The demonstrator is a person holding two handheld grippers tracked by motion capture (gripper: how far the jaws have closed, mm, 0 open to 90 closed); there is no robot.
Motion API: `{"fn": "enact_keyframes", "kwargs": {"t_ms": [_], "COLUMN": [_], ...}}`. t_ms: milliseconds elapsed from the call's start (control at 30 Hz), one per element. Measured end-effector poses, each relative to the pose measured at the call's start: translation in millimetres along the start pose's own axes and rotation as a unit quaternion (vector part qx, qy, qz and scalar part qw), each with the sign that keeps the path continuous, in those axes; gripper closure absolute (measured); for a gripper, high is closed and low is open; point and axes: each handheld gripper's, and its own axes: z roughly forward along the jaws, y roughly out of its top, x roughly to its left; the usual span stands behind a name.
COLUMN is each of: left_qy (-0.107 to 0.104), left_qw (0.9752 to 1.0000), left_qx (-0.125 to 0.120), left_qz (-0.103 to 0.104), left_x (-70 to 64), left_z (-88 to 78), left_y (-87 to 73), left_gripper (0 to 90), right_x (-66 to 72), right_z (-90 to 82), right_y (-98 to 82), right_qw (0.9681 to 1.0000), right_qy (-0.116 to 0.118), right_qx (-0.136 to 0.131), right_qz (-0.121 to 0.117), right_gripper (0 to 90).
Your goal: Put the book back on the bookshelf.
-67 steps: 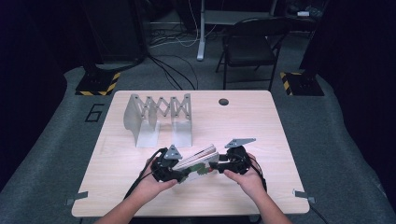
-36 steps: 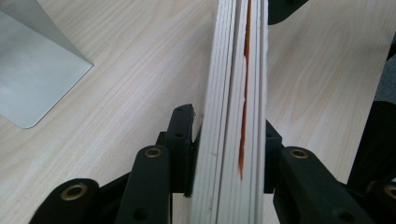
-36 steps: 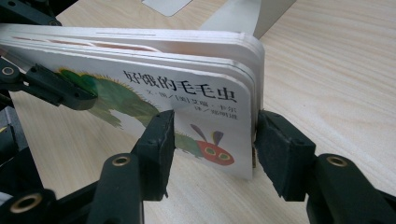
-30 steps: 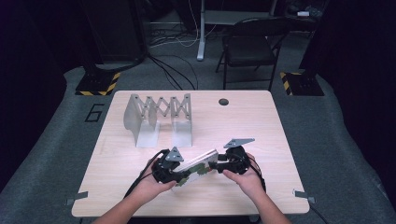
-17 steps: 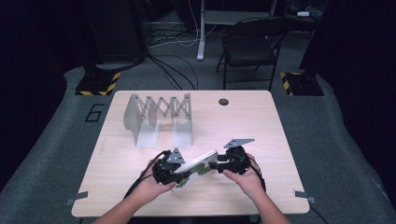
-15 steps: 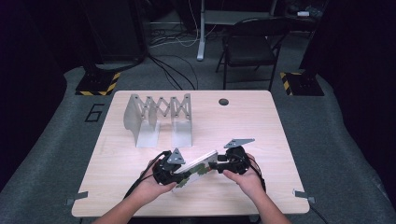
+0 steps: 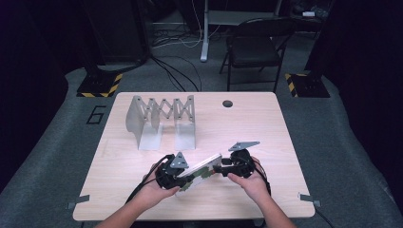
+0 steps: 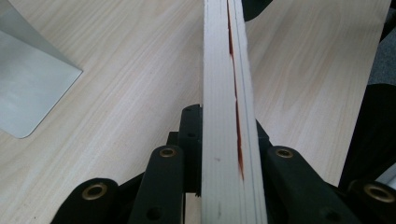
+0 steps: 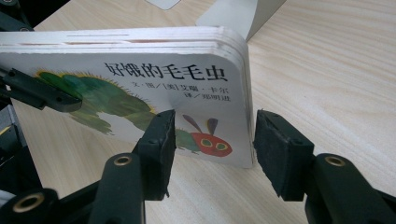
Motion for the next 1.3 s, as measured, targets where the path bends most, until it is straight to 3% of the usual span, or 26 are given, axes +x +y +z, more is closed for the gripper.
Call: {"fn": "enact_keyframes", "kwargs": {"t_ms": [533,767,900,1067,1300], "left_qy": [0.000,0.002,0.008,0.013,0.025], "left_qw": [1.0000,0.9999,0.9999,0.9995,0.9991], "left_qx": [-0.004,-0.006,-0.005,-0.011,-0.018], "left_qz": [-0.001,-0.011,-0.013,-0.027,-0.030], "left_x": [-0.1,2.6,4.3,7.9,13.6], "left_z": [-1.7,-3.4,-5.1,-9.7,-17.4], "left_y": [-1.0,-1.2,-0.6,-0.3,-0.5], "left_gripper": [76.0,76.0,76.0,76.0,76.0], "right_x": [-5.9,-7.5,-9.5,-12.0,-12.6], "right_z": [3.1,3.4,3.4,1.5,2.1], "right_y": [-4.6,-6.7,-7.9,-9.5,-10.6], "right_qw": [0.9999,0.9999,0.9999,0.9999,0.9998], "right_qy": [-0.007,-0.005,-0.007,-0.010,-0.011], "right_qx": [0.006,0.010,0.008,0.011,0.012], "right_qz": [0.005,0.005,-0.005,0.004,0.010], "right_gripper": [48.6,48.6,48.6,48.6,48.6]}}
